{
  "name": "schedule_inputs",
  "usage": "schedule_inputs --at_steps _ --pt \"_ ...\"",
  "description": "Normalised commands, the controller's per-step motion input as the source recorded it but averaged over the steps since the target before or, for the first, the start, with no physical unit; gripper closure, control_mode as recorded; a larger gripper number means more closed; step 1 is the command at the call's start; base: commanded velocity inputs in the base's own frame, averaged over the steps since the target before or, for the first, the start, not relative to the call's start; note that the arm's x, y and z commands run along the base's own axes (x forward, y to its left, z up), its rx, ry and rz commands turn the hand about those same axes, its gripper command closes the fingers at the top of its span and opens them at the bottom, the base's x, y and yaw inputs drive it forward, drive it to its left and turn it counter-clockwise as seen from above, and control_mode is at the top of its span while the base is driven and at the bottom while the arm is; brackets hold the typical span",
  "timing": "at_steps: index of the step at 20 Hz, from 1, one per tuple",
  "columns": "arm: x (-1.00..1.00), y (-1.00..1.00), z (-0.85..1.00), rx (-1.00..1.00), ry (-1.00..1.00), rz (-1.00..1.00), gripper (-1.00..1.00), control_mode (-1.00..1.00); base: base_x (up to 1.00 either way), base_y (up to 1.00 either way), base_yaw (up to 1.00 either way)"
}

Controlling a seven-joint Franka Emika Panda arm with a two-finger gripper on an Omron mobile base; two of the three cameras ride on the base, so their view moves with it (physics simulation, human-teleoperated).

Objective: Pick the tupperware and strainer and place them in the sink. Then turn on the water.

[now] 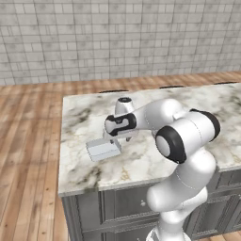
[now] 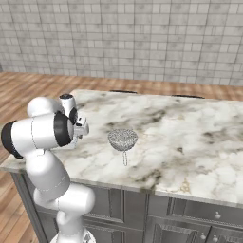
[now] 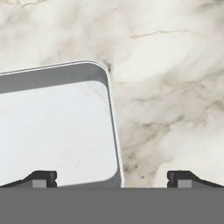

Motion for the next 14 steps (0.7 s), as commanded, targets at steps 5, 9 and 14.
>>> schedule_inputs --at_steps 5,9,14 --pt "0.00 0.00 -0.15 0.00 0.03 0.00 -1.00 -1.00 0.00 0.00 0.00" --pt "0.00 0.00 -0.13 0.00 0.00 0.00 -1.00 -1.00 0.00 0.00 0.00" --pt "0.00 0.00 -0.16 0.00 0.00 0.00 -1.00 -1.00 0.00 0.00 0.00"
